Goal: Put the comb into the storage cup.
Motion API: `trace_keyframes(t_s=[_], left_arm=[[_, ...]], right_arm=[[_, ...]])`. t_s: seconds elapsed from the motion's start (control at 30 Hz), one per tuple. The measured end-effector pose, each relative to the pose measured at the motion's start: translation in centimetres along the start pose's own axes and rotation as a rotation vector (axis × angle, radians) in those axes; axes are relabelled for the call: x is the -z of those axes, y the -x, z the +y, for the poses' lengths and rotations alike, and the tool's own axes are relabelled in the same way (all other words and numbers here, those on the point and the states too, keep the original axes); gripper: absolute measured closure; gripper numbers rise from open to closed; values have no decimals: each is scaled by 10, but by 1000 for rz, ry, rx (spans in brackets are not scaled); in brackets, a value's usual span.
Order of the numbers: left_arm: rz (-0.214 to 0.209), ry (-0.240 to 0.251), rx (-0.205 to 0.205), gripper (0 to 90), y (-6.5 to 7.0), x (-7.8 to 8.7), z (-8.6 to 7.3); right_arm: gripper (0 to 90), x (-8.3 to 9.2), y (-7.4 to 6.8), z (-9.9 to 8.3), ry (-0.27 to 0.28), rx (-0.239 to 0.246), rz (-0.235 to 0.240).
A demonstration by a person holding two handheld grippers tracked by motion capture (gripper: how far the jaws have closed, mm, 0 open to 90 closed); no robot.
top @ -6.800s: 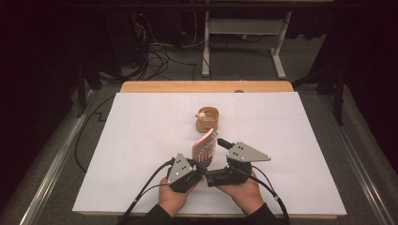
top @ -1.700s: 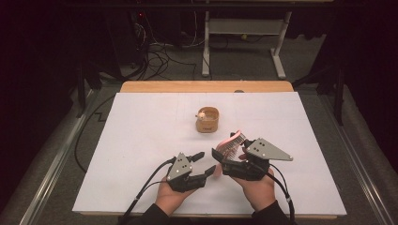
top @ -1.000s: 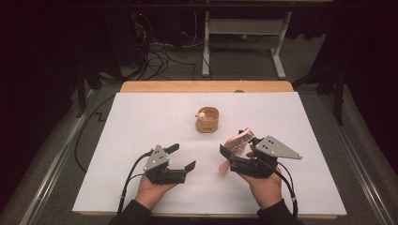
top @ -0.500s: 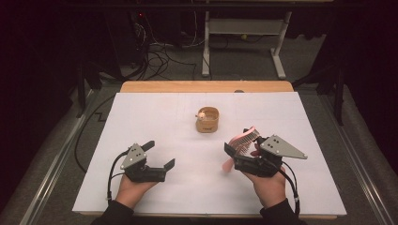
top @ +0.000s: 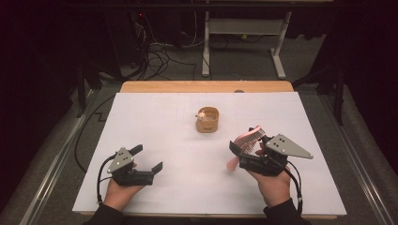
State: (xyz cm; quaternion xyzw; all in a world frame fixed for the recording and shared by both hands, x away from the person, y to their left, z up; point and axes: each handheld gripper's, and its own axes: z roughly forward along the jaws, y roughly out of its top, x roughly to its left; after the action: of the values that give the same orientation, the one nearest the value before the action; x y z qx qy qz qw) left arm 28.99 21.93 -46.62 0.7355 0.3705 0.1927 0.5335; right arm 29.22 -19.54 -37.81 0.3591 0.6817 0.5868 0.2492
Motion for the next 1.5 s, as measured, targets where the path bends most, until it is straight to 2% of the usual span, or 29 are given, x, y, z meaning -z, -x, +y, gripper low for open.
trace_keyframes(t_s=[0.37,0.53,0.67,0.73,0.97,1.1,1.23,1.5], left_arm=[[-9,-1,19,0,-5,2,-2],[-6,14,32,0,-7,3,-2],[-7,11,24,0,-8,2,-2],[-10,17,35,0,-8,2,-2],[-23,38,20,0,-5,3,-1],[-27,29,11,0,-3,1,-2],[-25,12,-16,0,-2,-1,-3],[-40,17,-21,0,2,-1,-2]], right_arm=[[201,10,16,1,10,-10,-56],[201,17,25,2,20,-12,-88],[201,19,29,2,23,-15,-102],[201,18,30,2,25,-13,-105],[201,14,27,1,24,-13,-100],[201,10,23,3,28,-3,-94],[201,2,21,7,34,1,-97],[201,-14,23,21,39,9,-107]])
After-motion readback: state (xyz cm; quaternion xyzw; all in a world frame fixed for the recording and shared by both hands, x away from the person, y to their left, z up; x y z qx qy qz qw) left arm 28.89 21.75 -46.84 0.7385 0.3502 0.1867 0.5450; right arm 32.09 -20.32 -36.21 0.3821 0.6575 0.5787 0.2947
